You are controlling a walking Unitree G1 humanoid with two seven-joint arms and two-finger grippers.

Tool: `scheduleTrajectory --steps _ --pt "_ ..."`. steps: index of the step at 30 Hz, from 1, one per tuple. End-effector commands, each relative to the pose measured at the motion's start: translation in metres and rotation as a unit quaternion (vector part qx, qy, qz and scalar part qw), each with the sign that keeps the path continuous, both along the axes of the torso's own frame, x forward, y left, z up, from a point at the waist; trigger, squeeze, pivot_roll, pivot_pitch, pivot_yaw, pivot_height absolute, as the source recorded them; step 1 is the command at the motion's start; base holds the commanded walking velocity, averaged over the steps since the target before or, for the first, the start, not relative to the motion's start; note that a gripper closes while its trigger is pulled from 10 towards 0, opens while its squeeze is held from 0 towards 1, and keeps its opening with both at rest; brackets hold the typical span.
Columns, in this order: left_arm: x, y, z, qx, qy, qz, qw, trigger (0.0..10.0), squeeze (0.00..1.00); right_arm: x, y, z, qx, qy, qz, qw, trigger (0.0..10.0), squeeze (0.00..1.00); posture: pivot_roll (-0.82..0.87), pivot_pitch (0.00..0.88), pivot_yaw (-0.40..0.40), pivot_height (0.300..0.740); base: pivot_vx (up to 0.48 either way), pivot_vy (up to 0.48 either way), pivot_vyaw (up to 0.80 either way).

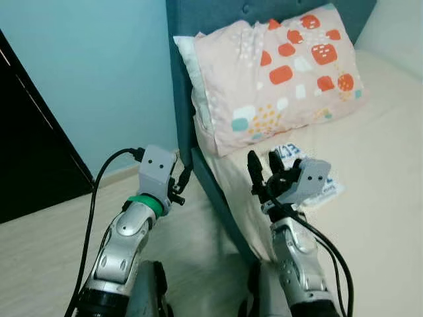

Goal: Clean up the room

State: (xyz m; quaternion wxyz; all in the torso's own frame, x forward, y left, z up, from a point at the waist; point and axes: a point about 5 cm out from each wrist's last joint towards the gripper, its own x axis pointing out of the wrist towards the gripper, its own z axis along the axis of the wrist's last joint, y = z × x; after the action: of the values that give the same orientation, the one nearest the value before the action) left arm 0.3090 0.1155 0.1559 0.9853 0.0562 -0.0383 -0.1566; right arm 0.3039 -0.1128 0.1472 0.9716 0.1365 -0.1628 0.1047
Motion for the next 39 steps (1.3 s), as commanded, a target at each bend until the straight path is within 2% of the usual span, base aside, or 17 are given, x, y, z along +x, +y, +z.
scheduleTrajectory --steps 1,8,22,29,32,39 --pt "-0.001 -0.005 -0.009 0.009 0.014 -0.004 1.0 10.0 0.0 -0.003 0.002 -0.008 0.004 0.018 -0.001 1.0 10.0 0.0 0.08 0.067 0.017 0.653 0.0 0.0 0.0" --pt "0.001 -0.007 -0.012 0.01 0.017 -0.003 1.0 10.0 0.0 -0.003 0.001 -0.01 0.001 0.022 -0.003 1.0 10.0 0.0 0.08 0.067 0.015 0.672 0.0 0.0 0.0" --pt "0.009 -0.011 -0.011 0.011 0.011 0.002 1.0 10.0 0.0 -0.001 -0.003 -0.013 -0.005 0.03 -0.018 0.999 10.0 0.0 0.08 0.067 0.013 0.74 0.0 0.0 0.0" --pt "0.009 -0.011 -0.014 0.01 0.017 0.002 1.0 10.0 0.0 0.003 -0.01 -0.019 0.005 0.054 -0.05 0.997 10.0 0.0 0.08 0.067 0.013 0.74 0.0 0.0 0.0" --pt "0.008 -0.011 -0.016 0.009 0.021 0.001 1.0 10.0 0.0 0.005 -0.015 -0.029 0.032 0.082 -0.069 0.994 10.0 0.0 0.08 0.067 0.013 0.74 0.0 0.0 0.0" --pt "0.007 -0.011 -0.017 0.011 0.024 -0.002 1.0 10.0 0.0 0.003 -0.014 -0.035 0.038 0.09 -0.065 0.993 10.0 0.0 0.08 0.077 0.03 0.74 -0.084 0.0 0.0"
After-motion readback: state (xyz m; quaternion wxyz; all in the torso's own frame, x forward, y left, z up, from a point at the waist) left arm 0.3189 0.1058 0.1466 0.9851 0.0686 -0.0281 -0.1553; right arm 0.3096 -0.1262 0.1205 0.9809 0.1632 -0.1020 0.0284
